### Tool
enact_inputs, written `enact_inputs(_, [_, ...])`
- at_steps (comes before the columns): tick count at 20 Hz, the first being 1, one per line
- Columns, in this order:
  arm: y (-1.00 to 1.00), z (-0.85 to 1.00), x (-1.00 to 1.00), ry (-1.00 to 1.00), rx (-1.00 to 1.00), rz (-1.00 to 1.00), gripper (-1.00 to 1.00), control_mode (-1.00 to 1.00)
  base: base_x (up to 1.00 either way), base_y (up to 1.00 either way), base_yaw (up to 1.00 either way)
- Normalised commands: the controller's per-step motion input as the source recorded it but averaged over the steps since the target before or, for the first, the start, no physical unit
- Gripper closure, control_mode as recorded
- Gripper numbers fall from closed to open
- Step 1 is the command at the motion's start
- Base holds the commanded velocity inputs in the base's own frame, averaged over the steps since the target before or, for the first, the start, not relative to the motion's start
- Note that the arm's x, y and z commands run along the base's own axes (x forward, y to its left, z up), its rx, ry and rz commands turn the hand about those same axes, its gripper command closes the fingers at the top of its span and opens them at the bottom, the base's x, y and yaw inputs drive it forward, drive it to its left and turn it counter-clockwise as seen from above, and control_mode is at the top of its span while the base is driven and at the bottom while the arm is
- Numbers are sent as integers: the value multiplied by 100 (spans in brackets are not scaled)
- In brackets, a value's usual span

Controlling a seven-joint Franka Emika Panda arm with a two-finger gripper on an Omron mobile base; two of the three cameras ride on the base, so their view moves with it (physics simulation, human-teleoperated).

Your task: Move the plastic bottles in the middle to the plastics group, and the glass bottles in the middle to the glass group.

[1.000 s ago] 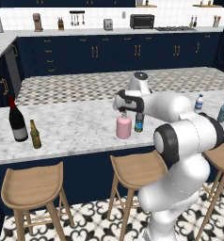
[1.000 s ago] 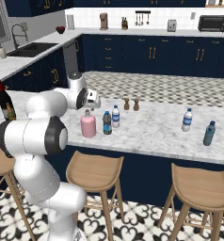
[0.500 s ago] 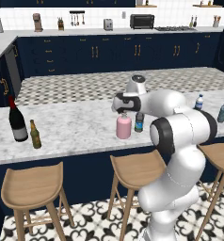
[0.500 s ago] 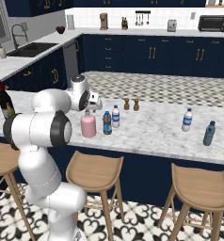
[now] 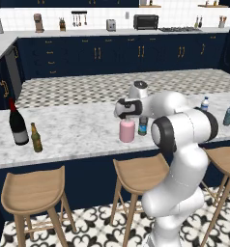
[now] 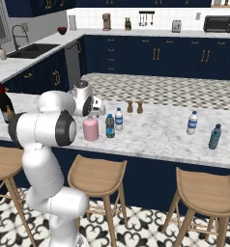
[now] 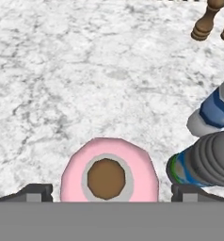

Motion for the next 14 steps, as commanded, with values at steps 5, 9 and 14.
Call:
enact_inputs(5, [4, -11, 15, 0, 0, 0, -100, -100, 0, 0, 0])
enact_inputs(9, [2, -2, 7, 0, 0, 0, -100, -100, 0, 0, 0])
enact_inputs(14, [2, 0, 2, 0, 0, 0, -100, -100, 0, 0, 0])
